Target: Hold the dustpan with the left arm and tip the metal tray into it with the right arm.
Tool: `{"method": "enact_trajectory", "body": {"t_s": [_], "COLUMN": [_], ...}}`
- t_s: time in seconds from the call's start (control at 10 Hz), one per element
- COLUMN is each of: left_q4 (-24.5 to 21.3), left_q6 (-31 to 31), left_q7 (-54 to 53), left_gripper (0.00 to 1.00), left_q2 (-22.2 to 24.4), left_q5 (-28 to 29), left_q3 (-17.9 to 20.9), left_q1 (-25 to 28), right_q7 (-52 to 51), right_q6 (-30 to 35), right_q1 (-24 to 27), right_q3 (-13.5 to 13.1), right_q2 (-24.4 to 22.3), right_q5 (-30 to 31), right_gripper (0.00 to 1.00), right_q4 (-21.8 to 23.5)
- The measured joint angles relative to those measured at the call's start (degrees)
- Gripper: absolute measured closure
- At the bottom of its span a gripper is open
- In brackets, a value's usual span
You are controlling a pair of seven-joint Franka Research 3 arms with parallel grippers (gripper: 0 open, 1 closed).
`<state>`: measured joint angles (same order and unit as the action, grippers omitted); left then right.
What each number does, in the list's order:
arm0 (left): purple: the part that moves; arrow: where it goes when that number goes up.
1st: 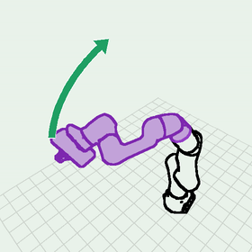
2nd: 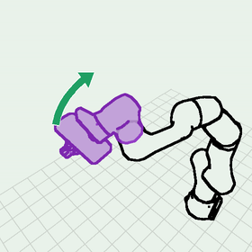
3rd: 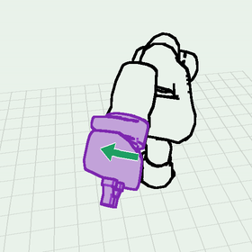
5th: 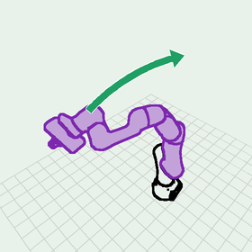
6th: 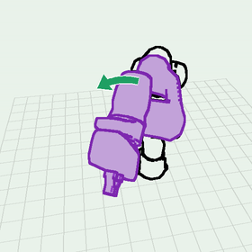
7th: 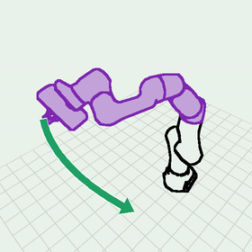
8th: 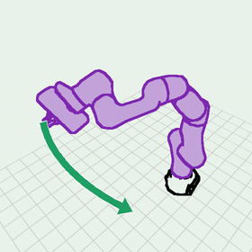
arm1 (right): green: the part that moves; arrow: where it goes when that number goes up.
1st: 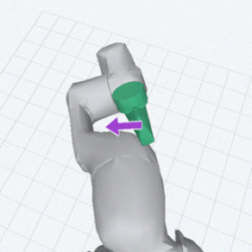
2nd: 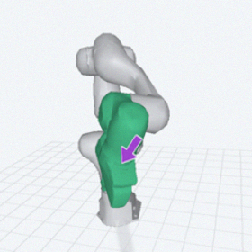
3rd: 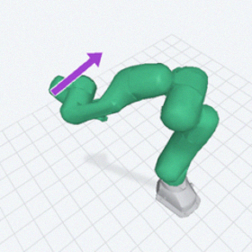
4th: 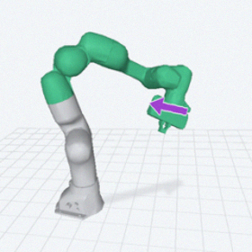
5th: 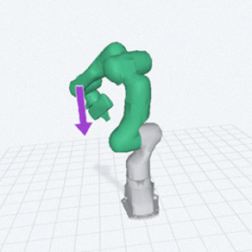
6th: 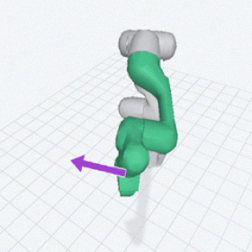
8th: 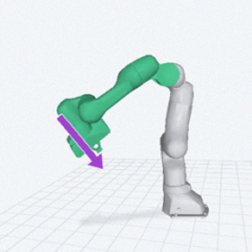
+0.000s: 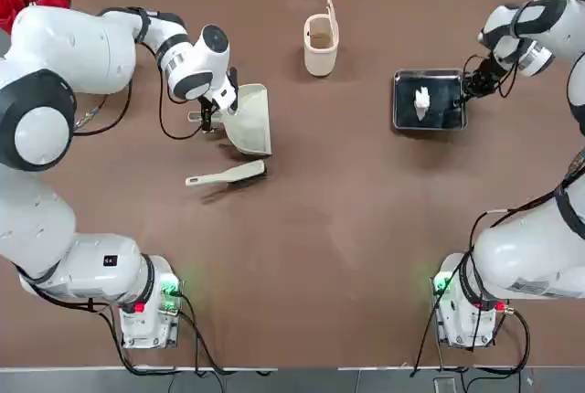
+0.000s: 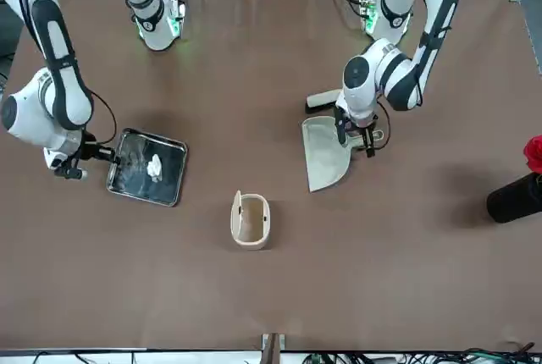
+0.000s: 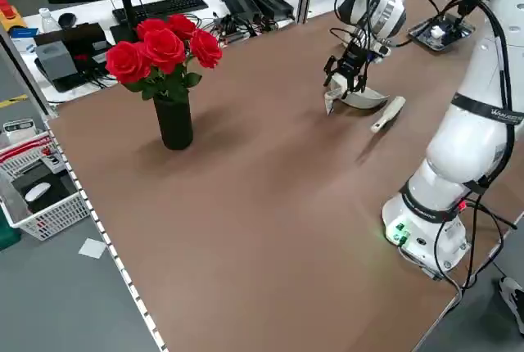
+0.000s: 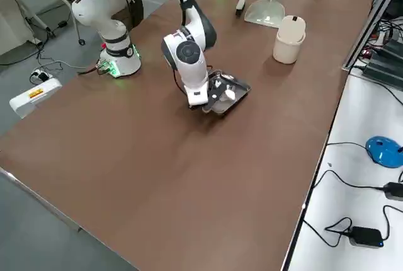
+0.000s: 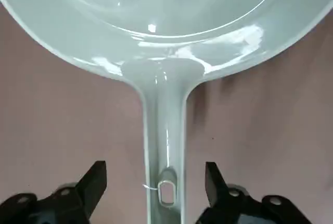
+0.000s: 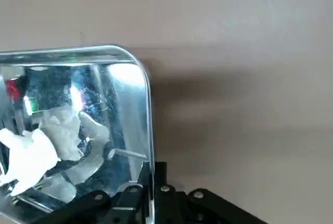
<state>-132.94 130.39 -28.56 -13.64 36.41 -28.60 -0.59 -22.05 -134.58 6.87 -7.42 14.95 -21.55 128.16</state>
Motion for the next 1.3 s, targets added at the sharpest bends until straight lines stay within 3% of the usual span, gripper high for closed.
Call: {"method": "enact_trajectory", "body": {"t_s": [0.5, 0.7, 0.9, 1.2, 1.3], "left_q4": [-0.1, -0.1, -0.1, -0.1, -0.1], "left_q6": [0.0, 0.0, 0.0, 0.0, 0.0], "left_q7": [0.0, 0.0, 0.0, 0.0, 0.0], "left_gripper": [0.22, 0.32, 0.35, 0.52, 0.68], "left_q2": [-0.2, -0.6, -1.0, -1.1, -1.2], "left_q5": [0.0, 0.0, 0.0, 0.0, 0.0], "left_q3": [0.0, 0.0, 0.0, 0.0, 0.0], "left_q1": [0.1, 0.3, 0.5, 0.6, 0.6], "right_q7": [-0.1, -0.1, 0.2, 2.5, 3.3], "right_q6": [9.6, 12.6, 13.9, 16.7, 17.7], "right_q1": [-1.8, -2.9, -3.8, -5.4, -5.8], "right_q3": [0.0, 0.1, 0.1, 0.3, 0.5], "right_q2": [-0.7, -1.0, -1.4, -3.9, -5.0], "right_q5": [0.1, 0.5, 2.2, 6.4, 7.4], "right_gripper": [0.95, 0.95, 0.95, 0.95, 0.95], "right_q4": [-8.5, -11.4, -12.7, -13.0, -13.0]}}
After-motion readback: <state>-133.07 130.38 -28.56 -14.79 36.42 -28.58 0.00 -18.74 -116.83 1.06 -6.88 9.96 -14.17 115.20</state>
